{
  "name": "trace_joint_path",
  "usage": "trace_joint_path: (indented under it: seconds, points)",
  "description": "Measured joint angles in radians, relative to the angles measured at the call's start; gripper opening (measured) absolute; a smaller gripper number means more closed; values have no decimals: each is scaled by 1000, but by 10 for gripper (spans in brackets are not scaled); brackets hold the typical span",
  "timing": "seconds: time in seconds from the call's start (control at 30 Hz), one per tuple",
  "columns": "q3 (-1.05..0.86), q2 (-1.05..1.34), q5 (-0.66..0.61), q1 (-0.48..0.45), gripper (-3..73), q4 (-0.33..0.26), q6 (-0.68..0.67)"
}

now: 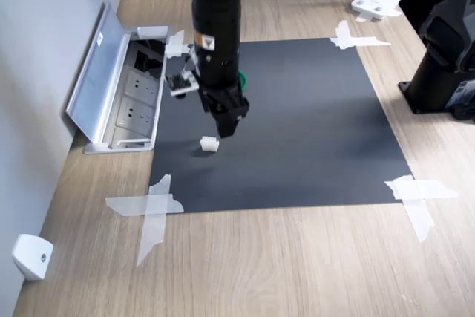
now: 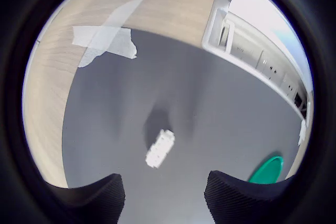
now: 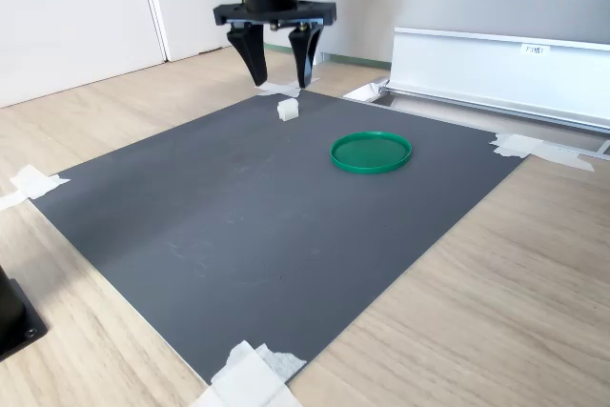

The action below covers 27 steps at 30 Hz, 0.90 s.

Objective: Grasp a white terminal and put it on the green lid.

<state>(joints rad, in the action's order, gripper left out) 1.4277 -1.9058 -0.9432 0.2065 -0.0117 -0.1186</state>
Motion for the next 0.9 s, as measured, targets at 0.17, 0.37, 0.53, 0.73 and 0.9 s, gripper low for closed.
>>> trace_joint_path:
  seconds: [0.17,0.37,0.53,0.73,0.9]
  points:
    - [0,-32,41,0,653,-7,26]
    - [5,-57,63,0,653,-18,33]
    - [12,-76,65,0,629,-26,33]
    - [13,-85,68,0,457,-28,33]
    - [15,-93,72,0,269,-32,40]
